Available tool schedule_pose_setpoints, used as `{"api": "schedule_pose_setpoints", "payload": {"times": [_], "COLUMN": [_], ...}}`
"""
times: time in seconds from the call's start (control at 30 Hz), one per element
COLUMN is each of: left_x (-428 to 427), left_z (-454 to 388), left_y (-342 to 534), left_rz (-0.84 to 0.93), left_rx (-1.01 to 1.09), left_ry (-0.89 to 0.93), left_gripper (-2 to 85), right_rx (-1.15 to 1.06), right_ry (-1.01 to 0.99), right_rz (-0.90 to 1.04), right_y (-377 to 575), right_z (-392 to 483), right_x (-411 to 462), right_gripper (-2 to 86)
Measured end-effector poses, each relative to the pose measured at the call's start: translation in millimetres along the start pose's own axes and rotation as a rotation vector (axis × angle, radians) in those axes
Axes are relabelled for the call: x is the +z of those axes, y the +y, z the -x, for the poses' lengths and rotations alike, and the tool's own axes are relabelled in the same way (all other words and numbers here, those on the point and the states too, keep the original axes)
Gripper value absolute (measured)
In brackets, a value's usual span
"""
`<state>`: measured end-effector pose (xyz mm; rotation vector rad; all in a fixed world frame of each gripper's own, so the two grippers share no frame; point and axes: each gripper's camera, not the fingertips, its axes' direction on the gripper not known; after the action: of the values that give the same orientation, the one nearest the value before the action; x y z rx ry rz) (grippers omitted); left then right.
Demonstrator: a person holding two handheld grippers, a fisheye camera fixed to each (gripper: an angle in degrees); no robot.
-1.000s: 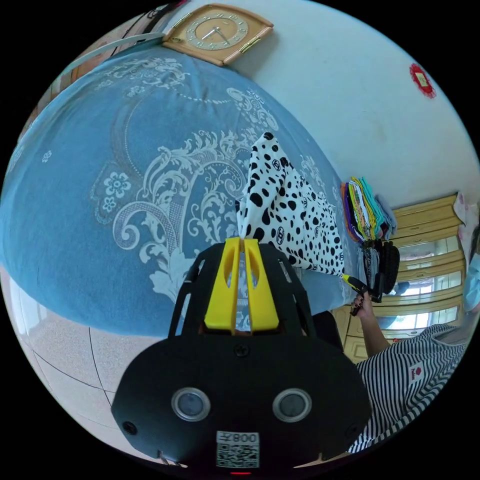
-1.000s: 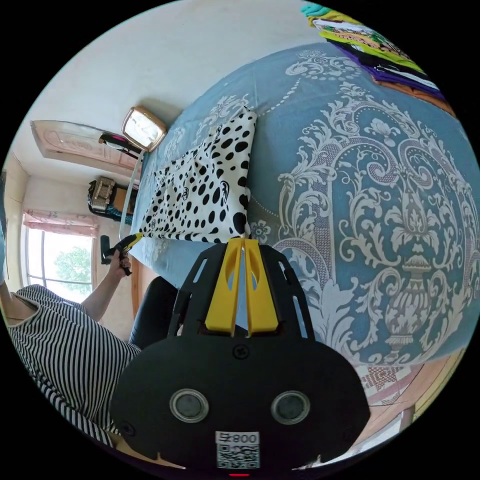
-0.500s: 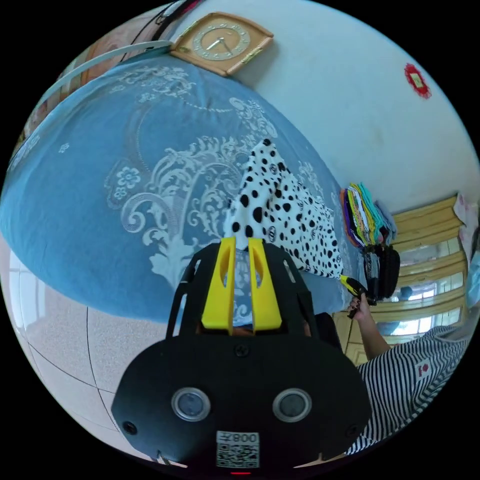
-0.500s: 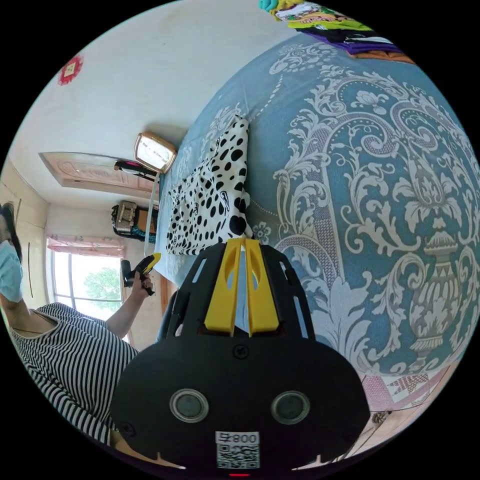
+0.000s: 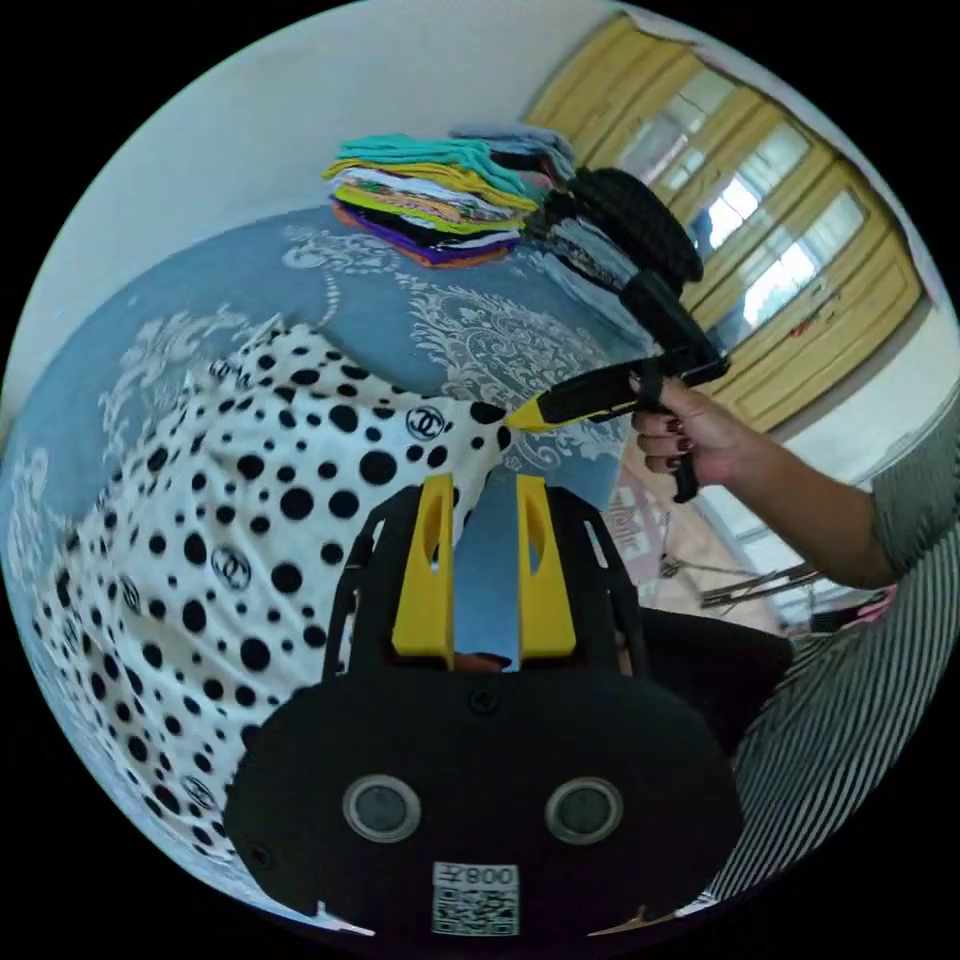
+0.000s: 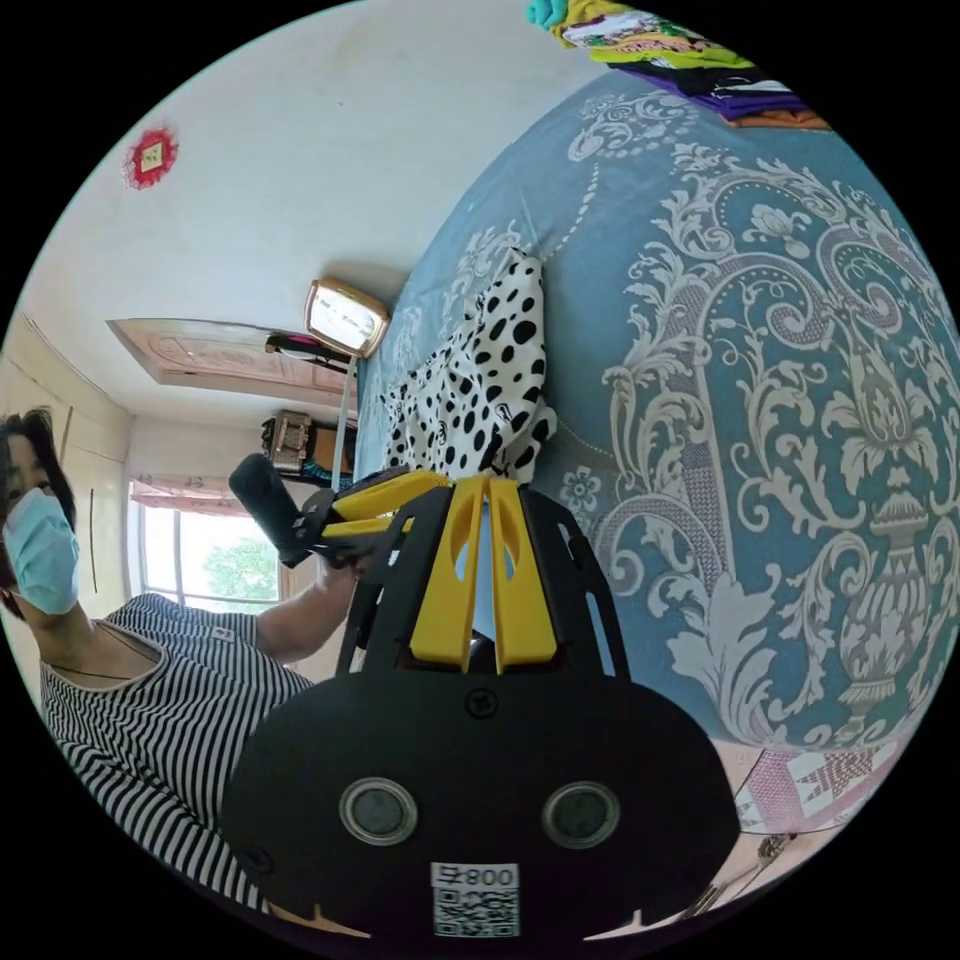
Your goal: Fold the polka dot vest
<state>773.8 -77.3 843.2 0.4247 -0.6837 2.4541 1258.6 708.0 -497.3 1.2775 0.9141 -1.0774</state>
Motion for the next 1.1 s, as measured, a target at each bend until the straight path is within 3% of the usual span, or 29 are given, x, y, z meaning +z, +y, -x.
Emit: {"api": "schedule_pose_setpoints", "payload": {"times": [0.2, 0.53, 0.9, 1.1], "left_x": [64.6, 49.2, 77.4, 95.2], "left_z": [-40.1, 16.3, 5.4, -4.3], "left_y": [-47.0, -34.6, -33.2, -32.8], "left_rz": [0.104, -0.143, -0.164, -0.139], "left_rx": [0.088, -0.292, -0.295, -0.259], "left_ry": [-0.219, 0.014, 0.042, 0.062], "left_gripper": [3.2, 1.5, 1.4, 1.3], "right_rx": [-0.034, 0.054, 0.151, 0.162], "right_ry": [-0.019, -0.08, -0.215, -0.182], "right_rz": [0.036, -0.047, -0.049, -0.035], "right_y": [-18.5, -76.9, -158.6, -204.8], "right_z": [7.8, -19.9, -18.7, 1.6], "right_x": [16.5, 23.4, 55.0, 59.0], "right_gripper": [0.6, 4.7, 7.2, 7.5]}}
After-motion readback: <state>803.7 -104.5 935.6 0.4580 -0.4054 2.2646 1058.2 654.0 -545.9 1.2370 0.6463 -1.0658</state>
